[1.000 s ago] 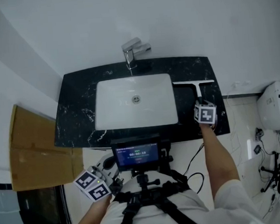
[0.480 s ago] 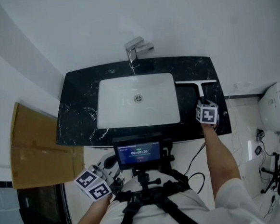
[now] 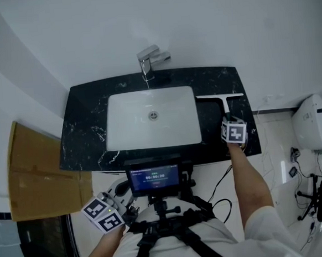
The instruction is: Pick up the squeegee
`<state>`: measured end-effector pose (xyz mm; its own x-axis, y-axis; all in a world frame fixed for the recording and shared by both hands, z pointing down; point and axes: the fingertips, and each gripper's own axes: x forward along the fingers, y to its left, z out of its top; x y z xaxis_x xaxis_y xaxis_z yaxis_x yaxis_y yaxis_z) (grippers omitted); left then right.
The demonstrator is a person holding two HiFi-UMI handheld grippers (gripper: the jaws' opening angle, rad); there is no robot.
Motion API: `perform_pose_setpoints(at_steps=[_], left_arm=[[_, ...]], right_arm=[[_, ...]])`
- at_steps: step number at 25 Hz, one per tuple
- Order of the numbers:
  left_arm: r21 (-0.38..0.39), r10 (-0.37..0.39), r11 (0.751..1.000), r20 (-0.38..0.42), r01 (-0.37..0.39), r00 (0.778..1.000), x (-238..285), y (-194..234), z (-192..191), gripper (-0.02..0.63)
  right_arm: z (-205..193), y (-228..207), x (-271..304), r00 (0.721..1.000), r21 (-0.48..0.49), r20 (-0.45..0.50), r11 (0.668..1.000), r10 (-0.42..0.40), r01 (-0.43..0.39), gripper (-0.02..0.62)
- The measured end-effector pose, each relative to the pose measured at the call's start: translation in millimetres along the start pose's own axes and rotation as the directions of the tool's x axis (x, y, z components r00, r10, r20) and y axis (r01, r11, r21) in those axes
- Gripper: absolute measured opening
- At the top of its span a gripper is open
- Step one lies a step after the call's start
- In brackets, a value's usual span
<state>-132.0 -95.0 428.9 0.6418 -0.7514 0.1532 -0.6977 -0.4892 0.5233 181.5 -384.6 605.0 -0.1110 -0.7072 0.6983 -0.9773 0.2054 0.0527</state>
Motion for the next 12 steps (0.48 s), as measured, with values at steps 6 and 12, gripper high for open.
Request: perform_pose_setpoints(at_steps=[6, 12], left_arm=[[-0.002, -0.01, 1.0, 0.0, 0.01, 1.0, 4.1, 0.3, 0.1, -0.003], [-0.001, -0.009, 1.0, 0.004, 0.009, 1.0, 3.6, 1.0, 0.0, -0.003]], right_arm=[[9.2, -13.7, -4.2, 0.999, -0.008, 0.032, 0.999, -0.034, 0.034, 0.084], [10.7, -16.8, -3.9, 0.998, -0.006, 0.042, 0.999, -0.039, 0.04, 0.084]])
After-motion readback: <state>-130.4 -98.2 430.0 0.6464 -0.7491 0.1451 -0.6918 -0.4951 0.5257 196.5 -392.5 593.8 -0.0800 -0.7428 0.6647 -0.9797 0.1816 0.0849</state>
